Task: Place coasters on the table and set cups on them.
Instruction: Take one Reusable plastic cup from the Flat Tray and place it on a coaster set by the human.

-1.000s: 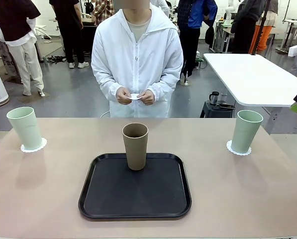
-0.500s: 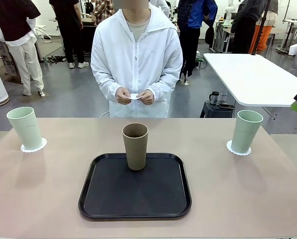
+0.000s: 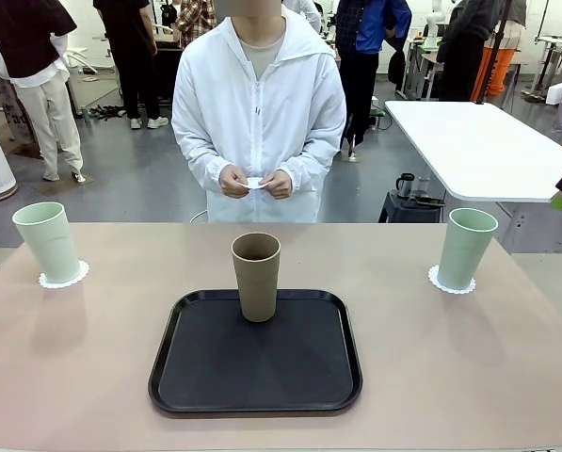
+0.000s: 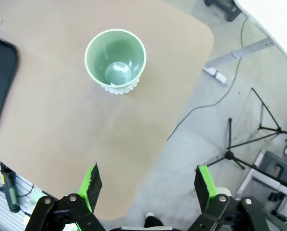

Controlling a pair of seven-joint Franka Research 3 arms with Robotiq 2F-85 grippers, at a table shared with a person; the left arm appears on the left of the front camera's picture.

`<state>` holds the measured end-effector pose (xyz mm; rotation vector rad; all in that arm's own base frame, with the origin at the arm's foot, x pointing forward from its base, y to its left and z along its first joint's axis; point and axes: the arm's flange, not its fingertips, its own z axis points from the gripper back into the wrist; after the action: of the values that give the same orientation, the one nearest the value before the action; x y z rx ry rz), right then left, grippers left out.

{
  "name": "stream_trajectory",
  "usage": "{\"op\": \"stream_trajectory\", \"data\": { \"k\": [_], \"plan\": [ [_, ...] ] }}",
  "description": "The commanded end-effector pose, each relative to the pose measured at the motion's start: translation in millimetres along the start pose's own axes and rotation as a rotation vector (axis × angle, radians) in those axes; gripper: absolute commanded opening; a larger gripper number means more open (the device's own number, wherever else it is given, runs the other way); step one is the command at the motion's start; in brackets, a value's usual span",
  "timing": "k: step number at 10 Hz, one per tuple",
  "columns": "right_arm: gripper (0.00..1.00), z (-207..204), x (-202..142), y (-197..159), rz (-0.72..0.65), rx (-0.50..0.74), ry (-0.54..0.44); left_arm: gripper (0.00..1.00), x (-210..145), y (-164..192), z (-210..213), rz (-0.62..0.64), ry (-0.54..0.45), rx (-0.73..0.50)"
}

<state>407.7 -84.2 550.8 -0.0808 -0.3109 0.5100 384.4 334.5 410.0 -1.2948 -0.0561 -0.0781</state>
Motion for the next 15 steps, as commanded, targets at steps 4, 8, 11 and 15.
{"op": "stream_trajectory", "data": {
  "k": [4,8,11,15],
  "plan": [
    [1.00,8,-15,8,-0.091,0.185,-0.010,1.00,-1,-2,1,0.004,0.000,0.005],
    [1.00,-15,-48,-34,-0.335,0.829,-0.051,1.00,-1,-2,1,0.004,0.000,0.005],
    [1.00,-57,-89,-81,-0.457,1.122,-0.215,1.00,-1,-2,1,0.004,0.000,0.005],
    [1.00,-96,-135,-120,-0.432,1.316,-0.276,1.00,-1,-2,1,0.004,0.000,0.005]
  ]
}}
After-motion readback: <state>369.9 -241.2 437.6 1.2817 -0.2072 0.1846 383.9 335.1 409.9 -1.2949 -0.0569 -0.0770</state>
